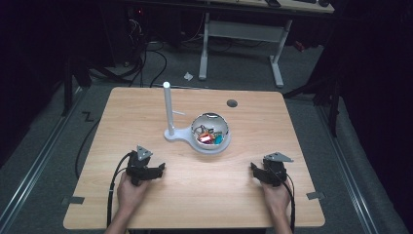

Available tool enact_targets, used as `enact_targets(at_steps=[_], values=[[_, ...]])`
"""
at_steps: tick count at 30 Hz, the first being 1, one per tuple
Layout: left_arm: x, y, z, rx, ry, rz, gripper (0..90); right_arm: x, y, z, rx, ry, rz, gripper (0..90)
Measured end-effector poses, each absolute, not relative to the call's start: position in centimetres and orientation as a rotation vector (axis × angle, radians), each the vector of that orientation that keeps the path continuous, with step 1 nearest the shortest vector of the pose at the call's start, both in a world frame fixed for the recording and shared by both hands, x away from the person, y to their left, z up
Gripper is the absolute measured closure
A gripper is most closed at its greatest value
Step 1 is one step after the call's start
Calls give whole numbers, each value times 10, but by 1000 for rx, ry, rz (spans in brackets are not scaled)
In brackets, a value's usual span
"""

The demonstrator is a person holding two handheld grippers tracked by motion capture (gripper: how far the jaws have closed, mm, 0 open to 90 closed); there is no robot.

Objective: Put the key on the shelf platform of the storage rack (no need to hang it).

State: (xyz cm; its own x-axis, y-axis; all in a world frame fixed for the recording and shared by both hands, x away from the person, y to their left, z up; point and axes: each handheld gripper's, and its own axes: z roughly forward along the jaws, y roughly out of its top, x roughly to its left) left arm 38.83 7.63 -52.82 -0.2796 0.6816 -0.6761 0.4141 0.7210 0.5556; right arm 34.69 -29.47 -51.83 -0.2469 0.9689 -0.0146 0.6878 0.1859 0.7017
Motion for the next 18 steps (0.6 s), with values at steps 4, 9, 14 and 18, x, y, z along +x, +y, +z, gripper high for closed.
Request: enact_targets(at_steps=[4, 9, 14, 18], values=[[388, 76, -528, 844, 1916, 332, 211, 348, -295, -518, 1551, 2005, 809, 420], [388, 76, -528, 844, 1915, 332, 210, 348, -295, -519, 1554, 2006, 805, 401], [388, 76, -528, 846, 1915, 333, 210, 348, -295, -519, 1559, 2004, 801, 372], [388, 76, -528, 843, 1919, 330, 211, 347, -295, -519, 1555, 2010, 803, 362]])
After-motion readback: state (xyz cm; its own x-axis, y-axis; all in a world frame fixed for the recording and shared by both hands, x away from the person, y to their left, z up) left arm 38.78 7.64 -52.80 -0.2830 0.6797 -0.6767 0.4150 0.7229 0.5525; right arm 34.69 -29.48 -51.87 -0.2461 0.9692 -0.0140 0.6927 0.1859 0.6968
